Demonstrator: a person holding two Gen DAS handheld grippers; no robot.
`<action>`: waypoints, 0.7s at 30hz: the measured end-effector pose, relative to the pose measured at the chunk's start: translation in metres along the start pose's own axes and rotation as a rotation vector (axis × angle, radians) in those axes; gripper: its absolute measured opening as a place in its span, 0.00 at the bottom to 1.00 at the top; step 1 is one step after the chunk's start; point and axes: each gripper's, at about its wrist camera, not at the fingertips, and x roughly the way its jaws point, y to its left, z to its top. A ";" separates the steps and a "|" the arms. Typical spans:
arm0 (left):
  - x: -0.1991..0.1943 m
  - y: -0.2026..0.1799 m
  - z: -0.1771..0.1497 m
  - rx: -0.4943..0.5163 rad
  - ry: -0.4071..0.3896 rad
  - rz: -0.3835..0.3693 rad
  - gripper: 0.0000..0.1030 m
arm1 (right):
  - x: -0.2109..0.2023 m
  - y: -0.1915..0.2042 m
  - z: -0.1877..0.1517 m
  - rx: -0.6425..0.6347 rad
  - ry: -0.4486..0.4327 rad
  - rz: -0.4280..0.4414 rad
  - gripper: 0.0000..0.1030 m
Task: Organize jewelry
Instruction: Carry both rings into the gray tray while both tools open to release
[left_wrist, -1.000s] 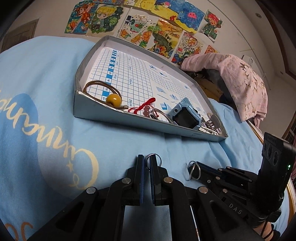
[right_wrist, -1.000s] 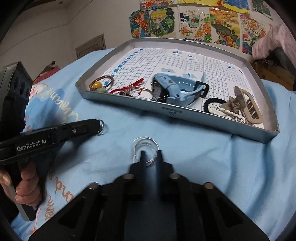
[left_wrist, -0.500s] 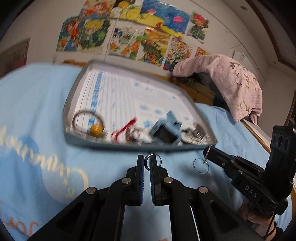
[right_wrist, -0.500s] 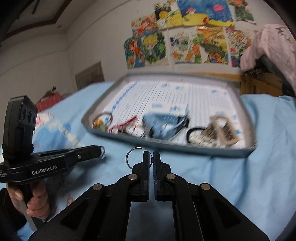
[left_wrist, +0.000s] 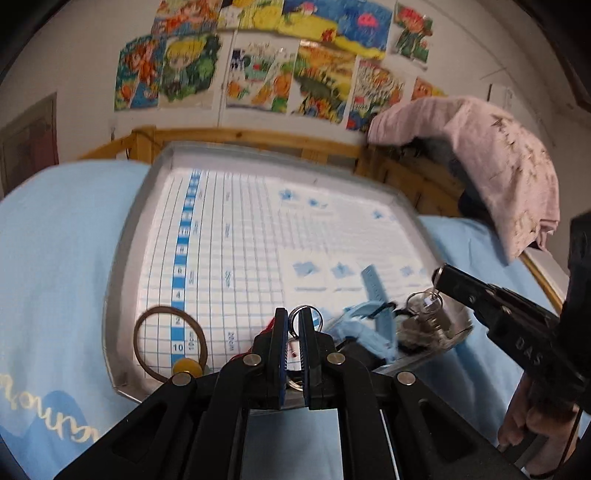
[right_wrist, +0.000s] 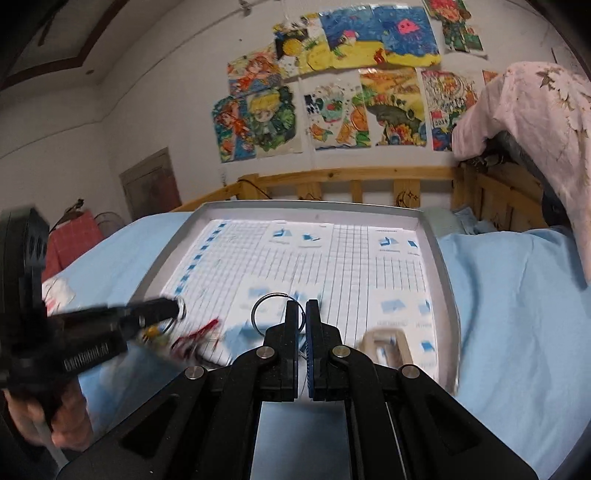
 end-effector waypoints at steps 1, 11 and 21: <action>0.003 0.001 -0.002 0.001 0.006 0.004 0.06 | 0.011 -0.001 0.003 0.006 0.030 0.006 0.03; 0.015 0.010 -0.017 -0.046 0.013 0.035 0.06 | 0.046 0.000 -0.020 0.022 0.126 -0.015 0.05; 0.009 0.010 -0.023 -0.049 -0.008 0.036 0.06 | 0.033 -0.004 -0.027 0.025 0.106 -0.027 0.44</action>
